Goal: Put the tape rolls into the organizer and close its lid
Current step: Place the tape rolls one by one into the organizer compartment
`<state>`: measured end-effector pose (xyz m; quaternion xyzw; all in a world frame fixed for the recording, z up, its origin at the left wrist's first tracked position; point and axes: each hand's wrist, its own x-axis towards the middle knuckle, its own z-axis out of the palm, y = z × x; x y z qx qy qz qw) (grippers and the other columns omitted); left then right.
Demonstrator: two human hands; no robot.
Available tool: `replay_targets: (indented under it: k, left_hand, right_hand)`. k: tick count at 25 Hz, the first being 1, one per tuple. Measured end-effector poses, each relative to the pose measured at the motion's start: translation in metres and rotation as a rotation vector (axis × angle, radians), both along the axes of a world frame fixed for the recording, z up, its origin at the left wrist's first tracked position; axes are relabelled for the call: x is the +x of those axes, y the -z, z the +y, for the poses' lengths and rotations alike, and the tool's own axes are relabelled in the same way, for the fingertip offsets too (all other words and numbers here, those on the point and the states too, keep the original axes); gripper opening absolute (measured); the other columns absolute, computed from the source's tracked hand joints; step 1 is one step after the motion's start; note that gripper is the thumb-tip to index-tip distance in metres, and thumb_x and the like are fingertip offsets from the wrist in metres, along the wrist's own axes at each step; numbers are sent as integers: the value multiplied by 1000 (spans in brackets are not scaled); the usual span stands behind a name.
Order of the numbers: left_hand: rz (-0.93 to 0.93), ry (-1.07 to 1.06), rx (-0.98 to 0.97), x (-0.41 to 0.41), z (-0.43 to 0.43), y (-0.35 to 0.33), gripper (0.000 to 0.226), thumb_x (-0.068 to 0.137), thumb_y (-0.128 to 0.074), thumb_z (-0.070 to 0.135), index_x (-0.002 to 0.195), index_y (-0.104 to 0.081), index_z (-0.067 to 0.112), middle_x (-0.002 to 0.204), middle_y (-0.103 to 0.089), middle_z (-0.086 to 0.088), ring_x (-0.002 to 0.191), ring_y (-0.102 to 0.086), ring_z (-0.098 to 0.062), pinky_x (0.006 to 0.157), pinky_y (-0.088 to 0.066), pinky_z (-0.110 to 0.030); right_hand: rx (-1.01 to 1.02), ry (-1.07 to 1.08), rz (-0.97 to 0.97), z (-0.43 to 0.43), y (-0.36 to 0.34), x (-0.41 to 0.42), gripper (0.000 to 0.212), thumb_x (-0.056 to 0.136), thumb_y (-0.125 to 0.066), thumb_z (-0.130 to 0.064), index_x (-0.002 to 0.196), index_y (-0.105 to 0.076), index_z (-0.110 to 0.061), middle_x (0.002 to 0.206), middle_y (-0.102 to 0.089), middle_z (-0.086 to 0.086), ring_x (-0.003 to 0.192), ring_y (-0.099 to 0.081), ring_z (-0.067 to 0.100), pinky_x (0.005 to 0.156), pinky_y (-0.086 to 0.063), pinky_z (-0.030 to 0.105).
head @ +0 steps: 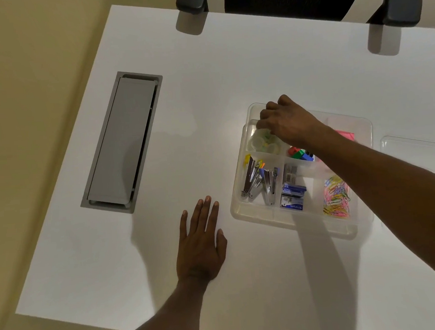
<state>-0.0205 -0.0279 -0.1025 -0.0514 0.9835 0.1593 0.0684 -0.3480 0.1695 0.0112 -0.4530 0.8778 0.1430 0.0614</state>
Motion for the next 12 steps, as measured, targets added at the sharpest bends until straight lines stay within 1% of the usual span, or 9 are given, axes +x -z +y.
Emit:
replay_targets:
  k: [2, 7, 10, 12]
  left_hand:
    - [-2, -3, -1, -1, 0, 0, 71, 107, -30, 46, 170, 0, 35, 180, -10, 6, 168, -6, -14, 136, -16, -53]
    - [3, -3, -9, -1, 0, 1, 70, 107, -27, 47, 171, 0, 35, 180, -10, 5, 168, -8, -15, 136, -15, -52]
    - [7, -6, -14, -1, 0, 2, 70, 107, -27, 48, 170, 0, 35, 180, -11, 5, 168, -9, -16, 136, -14, -52]
    - [7, -6, -11, -2, 0, 1, 70, 107, -29, 47, 170, 0, 35, 180, -12, 5, 168, -10, -16, 135, -14, -52]
  right_hand:
    - [6, 3, 2, -1, 0, 1, 32, 93, -68, -19, 125, -67, -21, 118, -69, 2, 110, -56, 23, 95, -40, 40]
    - [8, -2, 61, -3, 4, 5, 26, 90, -70, -17, 116, -70, -19, 103, -66, 2, 102, -56, 24, 88, -39, 38]
    - [-55, 27, 68, 0, 8, 7, 31, 93, -62, -12, 123, -66, -17, 111, -68, 5, 105, -57, 26, 89, -41, 39]
    - [-148, 99, 38, 0, 8, 8, 33, 92, -58, -11, 124, -67, -16, 115, -69, 7, 106, -58, 27, 89, -40, 40]
